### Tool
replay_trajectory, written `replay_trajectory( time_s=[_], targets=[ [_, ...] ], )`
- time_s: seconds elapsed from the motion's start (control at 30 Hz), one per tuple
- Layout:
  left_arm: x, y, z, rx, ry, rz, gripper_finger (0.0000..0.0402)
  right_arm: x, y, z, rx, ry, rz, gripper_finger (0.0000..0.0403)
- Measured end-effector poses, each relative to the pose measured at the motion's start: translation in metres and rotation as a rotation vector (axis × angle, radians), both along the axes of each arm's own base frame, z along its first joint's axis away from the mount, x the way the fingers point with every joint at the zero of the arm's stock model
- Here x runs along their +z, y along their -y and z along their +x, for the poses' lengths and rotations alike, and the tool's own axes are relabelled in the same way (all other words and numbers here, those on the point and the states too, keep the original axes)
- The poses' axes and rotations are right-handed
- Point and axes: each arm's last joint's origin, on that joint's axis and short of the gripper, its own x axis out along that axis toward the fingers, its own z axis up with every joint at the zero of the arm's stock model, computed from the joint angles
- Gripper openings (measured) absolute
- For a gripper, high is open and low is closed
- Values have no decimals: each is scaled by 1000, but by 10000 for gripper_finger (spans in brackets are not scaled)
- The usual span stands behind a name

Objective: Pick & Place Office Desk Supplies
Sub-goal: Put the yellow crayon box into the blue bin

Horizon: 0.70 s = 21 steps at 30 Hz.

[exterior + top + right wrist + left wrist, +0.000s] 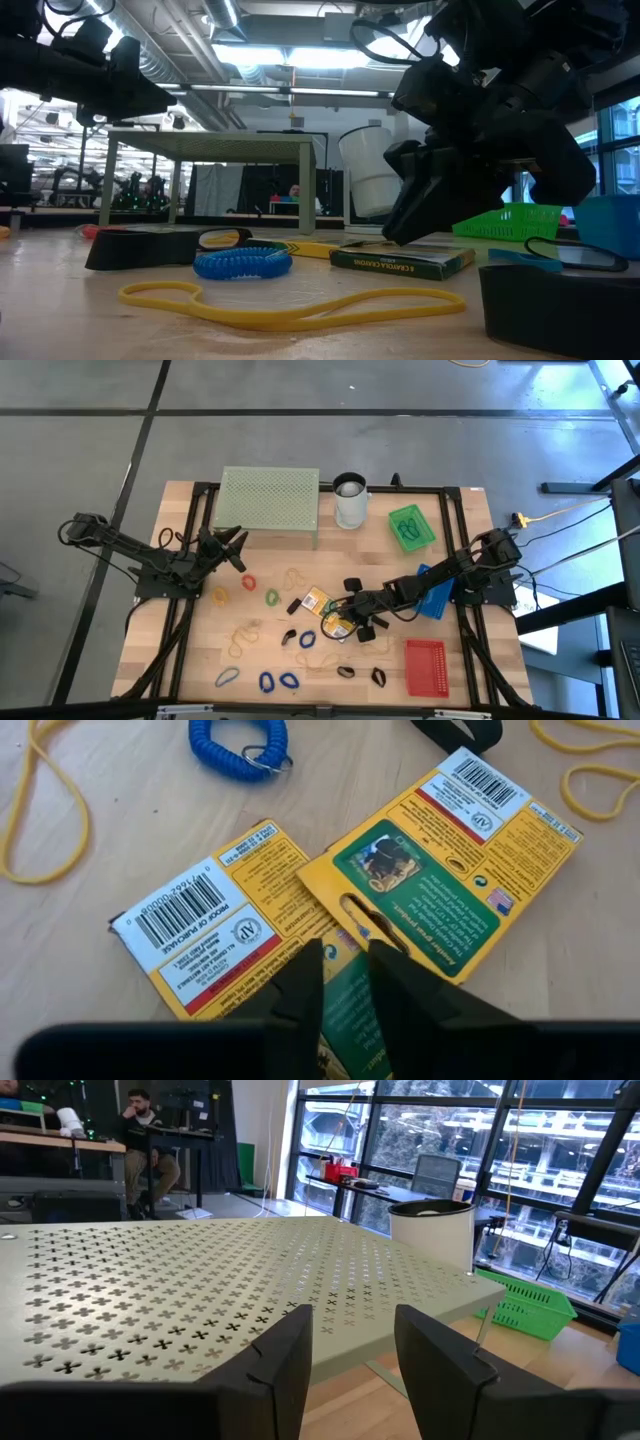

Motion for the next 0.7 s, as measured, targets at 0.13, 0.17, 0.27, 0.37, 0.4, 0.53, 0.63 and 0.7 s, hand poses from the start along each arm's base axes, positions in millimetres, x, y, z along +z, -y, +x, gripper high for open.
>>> replay_trajectory(
  time_s=[0.13, 0.17, 0.27, 0.37, 0.4, 0.53, 0.63, 0.7],
  targets=[
    [0, 0, 0, 0, 0, 0, 139, 1, 0, 0, 23, 8, -25, 124],
    [0, 0, 0, 0, 0, 0, 139, 1, 0, 0, 32, 10, -34, 130],
    [0, 0, 0, 0, 0, 0, 139, 1, 0, 1, 56, 19, -61, 143],
    [0, 0, 0, 0, 0, 0, 139, 4, -1, 3, 82, 30, -84, 147],
    [0, 0, 0, 0, 0, 0, 139, 6, -2, 6, 90, 42, -90, 147],
    [0, 0, 0, 0, 0, 0, 139, 17, -5, 14, 156, 80, -152, 148],
    [0, 0, 0, 0, 0, 0, 139, 13, -3, 11, 179, 23, -186, 148],
    [0, 0, 0, 0, 0, 0, 139, 10, -2, 8, 183, -18, -195, 148]
  ],
)
